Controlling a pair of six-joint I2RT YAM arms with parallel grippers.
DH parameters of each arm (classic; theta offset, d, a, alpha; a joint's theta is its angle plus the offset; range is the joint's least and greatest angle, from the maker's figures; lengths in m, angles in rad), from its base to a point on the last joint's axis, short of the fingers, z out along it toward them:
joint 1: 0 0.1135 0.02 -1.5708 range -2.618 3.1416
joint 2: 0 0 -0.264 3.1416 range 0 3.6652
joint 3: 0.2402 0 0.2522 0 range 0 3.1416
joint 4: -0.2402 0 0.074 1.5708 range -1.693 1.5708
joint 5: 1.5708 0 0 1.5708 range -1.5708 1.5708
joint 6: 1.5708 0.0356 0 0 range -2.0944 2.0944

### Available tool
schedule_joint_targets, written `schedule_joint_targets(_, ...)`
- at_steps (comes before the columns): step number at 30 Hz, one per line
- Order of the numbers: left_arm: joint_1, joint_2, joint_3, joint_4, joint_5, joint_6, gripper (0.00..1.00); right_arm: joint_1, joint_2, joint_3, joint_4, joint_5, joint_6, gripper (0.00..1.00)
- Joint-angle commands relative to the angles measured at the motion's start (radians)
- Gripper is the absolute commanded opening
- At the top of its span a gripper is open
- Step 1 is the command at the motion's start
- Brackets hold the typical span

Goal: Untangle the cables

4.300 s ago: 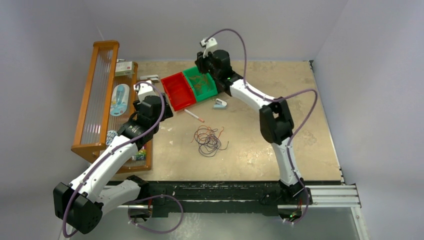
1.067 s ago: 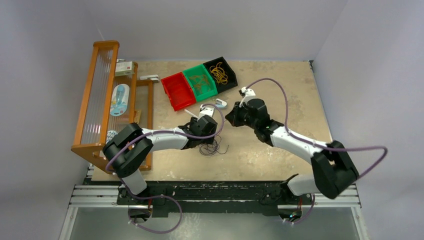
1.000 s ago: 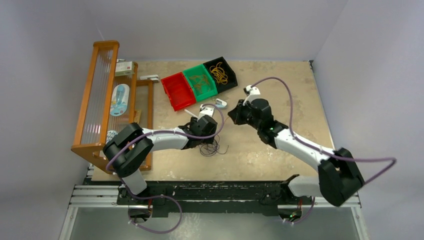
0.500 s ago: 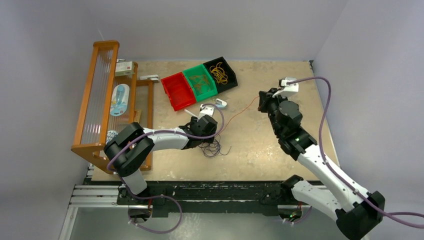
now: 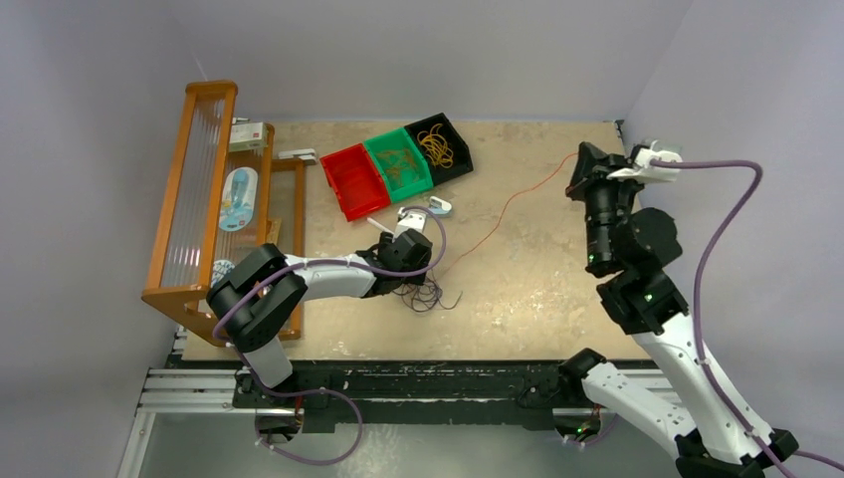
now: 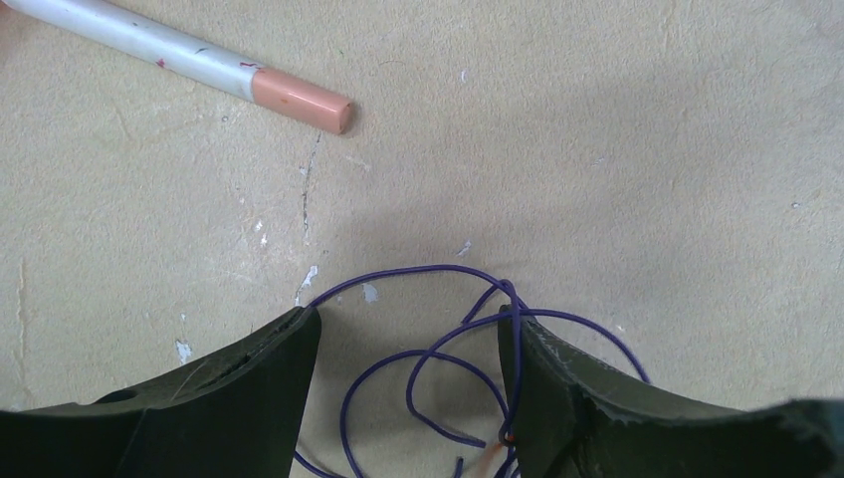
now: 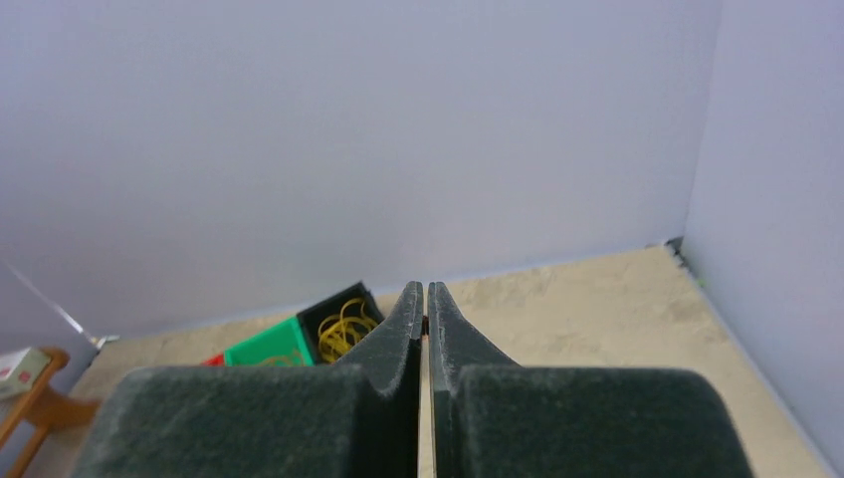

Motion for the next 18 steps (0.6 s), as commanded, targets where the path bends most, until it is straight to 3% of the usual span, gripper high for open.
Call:
schedule_joint_targets(1,-0.001,0.028,-0.030,-0.032,-0.013,-0.018,0.65,-0.003,-0.013,0.113,0.013,0.081,-0.127,0.00)
schedule_joint_targets(18,-0.002,0.028,-0.047,-0.026,-0.044,-0.022,0.62,-0.003,-0.004,0.358,0.134,0.132,-0.364,0.00)
